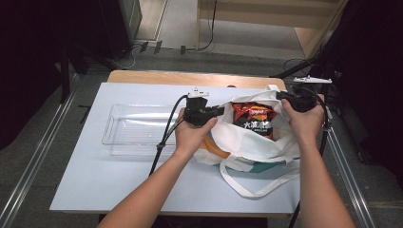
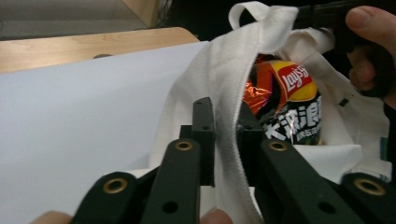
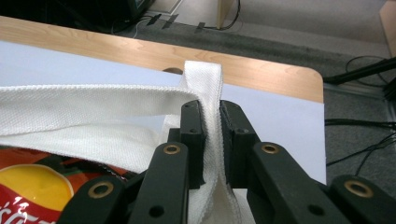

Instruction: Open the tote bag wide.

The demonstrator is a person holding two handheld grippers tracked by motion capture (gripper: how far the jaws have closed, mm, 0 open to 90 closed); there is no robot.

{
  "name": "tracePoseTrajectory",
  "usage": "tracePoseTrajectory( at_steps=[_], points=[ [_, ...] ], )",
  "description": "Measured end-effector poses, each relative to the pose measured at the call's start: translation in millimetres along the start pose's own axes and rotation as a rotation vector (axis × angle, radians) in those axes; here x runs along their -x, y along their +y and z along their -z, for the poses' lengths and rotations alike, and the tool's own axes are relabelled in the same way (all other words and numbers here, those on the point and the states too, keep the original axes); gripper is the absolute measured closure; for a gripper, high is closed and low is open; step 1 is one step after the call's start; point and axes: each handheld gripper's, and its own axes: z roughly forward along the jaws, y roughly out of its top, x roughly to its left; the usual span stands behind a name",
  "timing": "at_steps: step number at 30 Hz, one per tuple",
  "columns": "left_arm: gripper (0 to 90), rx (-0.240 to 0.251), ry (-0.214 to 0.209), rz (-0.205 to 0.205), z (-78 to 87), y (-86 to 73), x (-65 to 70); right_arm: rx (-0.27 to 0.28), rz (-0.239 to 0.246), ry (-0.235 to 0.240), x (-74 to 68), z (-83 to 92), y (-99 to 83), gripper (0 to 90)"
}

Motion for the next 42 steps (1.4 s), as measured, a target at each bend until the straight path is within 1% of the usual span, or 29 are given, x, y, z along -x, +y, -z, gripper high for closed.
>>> tracePoseTrajectory(
  at_steps=[2, 3, 4, 5, 6, 7, 8, 9, 10, 11, 13, 15, 17, 19, 21, 22, 24, 26, 27, 28, 29, 32, 34, 36, 39, 40, 42],
  points=[
    [78.0, 0.0, 0.021, 0.009, -1.3, 0.1, -2.5, -0.012, -0.011, 0.004, 1.2, -0.8, -1.5, 82.0],
    [76.9, 0.0, 0.025, 0.011, -1.6, 0.2, -3.1, -0.01, -0.004, 0.001, 1.2, -0.5, -2.1, 82.1],
    [78.6, -0.001, 0.017, 0.012, -1.8, -0.1, -3.0, 0.009, 0.006, -0.01, 0.2, 1.7, -2.0, 82.0],
    [83.1, -0.005, 0.019, 0.001, -1.7, -0.4, -2.0, 0.032, 0.014, -0.021, -1.5, 4.3, -1.9, 81.5],
    [87.5, -0.007, 0.022, -0.011, -1.5, -0.8, -0.9, 0.062, 0.03, -0.026, -3.9, 6.6, -1.8, 78.8],
    [88.6, -0.012, 0.017, -0.017, -1.1, -0.9, -0.4, 0.093, 0.045, -0.035, -5.7, 8.6, -1.9, 74.5],
    [88.9, -0.013, 0.014, -0.017, -0.8, -0.9, -0.2, 0.113, 0.043, -0.047, -6.2, 10.6, -2.1, 69.4],
    [89.0, -0.013, 0.017, -0.016, -0.3, -0.8, -0.5, 0.135, 0.03, -0.045, -5.5, 12.8, -2.4, 64.6],
    [89.0, -0.014, 0.009, -0.009, 0.4, -0.5, -1.3, 0.157, 0.009, -0.036, -4.3, 15.7, -3.0, 62.0],
    [89.0, -0.008, 0.005, -0.002, 0.5, -0.3, -2.1, 0.172, -0.01, -0.03, -2.4, 18.9, -3.6, 59.9],
    [88.9, -0.008, -0.004, 0.004, 1.2, -0.1, -3.2, 0.189, -0.031, -0.008, 2.3, 25.1, -4.7, 55.2],
    [89.0, -0.008, -0.006, 0.006, 1.3, -0.1, -3.4, 0.185, -0.047, -0.004, 7.4, 30.8, -5.4, 50.2],
    [89.0, -0.007, -0.003, 0.01, 1.5, -0.2, -3.9, 0.185, -0.049, 0.005, 12.0, 35.3, -6.8, 47.7],
    [89.0, -0.002, -0.001, 0.014, 1.3, -0.7, -4.1, 0.186, -0.058, -0.001, 15.7, 40.9, -10.4, 44.5],
    [88.9, 0.0, 0.007, 0.018, 1.8, -0.8, -4.7, 0.198, -0.074, 0.001, 18.6, 47.3, -17.2, 43.4],
    [89.0, 0.0, 0.007, 0.017, 1.7, -1.0, -4.8, 0.2, -0.071, -0.021, 19.2, 50.9, -21.8, 41.5],
    [88.9, 0.001, 0.01, 0.016, 1.8, -1.4, -4.5, 0.209, -0.067, -0.049, 19.1, 56.1, -28.6, 40.4],
    [89.0, 0.002, 0.007, 0.014, 1.9, -1.7, -4.3, 0.233, -0.067, -0.081, 17.2, 62.8, -35.9, 40.7],
    [89.0, 0.003, 0.007, 0.012, 1.7, -1.8, -3.9, 0.253, -0.052, -0.101, 14.4, 67.8, -40.3, 40.6],
    [89.0, 0.003, 0.005, 0.01, 1.6, -1.8, -3.6, 0.262, -0.045, -0.108, 10.9, 71.6, -43.3, 40.7],
    [89.0, 0.004, 0.004, 0.009, 1.6, -1.8, -3.1, 0.274, -0.039, -0.107, 6.9, 75.4, -46.0, 40.9],
    [89.0, 0.004, 0.003, 0.008, 1.5, -1.6, -2.6, 0.3, -0.015, -0.079, -9.8, 84.8, -53.7, 41.8],
    [89.0, 0.005, 0.004, 0.008, 1.4, -1.5, -2.3, 0.301, 0.006, -0.053, -23.2, 87.7, -59.2, 43.1],
    [89.0, 0.01, 0.003, 0.008, 0.9, -1.9, -1.4, 0.3, 0.018, -0.026, -34.7, 88.1, -63.9, 46.9],
    [89.1, 0.008, 0.007, 0.004, 1.5, -1.7, -0.8, 0.297, 0.031, 0.045, -53.0, 86.6, -71.8, 55.9],
    [89.0, 0.008, 0.008, 0.003, 1.7, -1.6, -0.8, 0.28, 0.038, 0.073, -59.2, 83.4, -74.0, 57.8],
    [89.1, 0.009, 0.006, -0.001, 1.8, -1.8, -0.7, 0.236, 0.053, 0.089, -66.6, 74.8, -76.4, 57.6]
  ],
)
